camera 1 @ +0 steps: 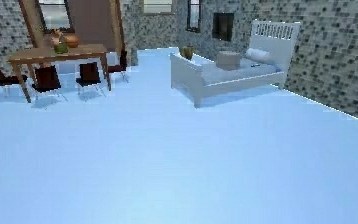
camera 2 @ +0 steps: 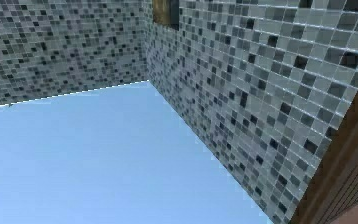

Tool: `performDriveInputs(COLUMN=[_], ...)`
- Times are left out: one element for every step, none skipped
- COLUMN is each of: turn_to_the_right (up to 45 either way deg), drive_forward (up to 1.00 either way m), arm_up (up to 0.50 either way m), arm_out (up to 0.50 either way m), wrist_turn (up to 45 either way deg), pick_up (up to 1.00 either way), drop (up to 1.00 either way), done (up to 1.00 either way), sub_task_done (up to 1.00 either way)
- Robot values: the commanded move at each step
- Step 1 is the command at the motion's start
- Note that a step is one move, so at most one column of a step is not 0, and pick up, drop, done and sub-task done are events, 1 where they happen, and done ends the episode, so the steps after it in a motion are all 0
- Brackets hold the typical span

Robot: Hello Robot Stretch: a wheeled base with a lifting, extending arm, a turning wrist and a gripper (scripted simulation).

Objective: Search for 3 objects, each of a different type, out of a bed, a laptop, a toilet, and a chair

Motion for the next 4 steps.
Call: performDriveInputs(turn_to_the_right=[0.0, 0.0, 0.0, 30.0], drive_forward=[1.0, 1.0, 0.15, 0.0], arm_up=[0.0, 0.0, 0.0, 0.0], arm_out=[0.0, 0.0, 0.0, 0.0], wrist_turn=[0.0, 0.0, 0.0, 0.0], pick_up=[0.0, 0.0, 0.0, 0.0], drop=[0.0, 0.0, 0.0, 0.0], done=[0.0, 0.0, 0.0, 0.0], sub_task_done=[0.0, 0.0, 0.0, 0.0])
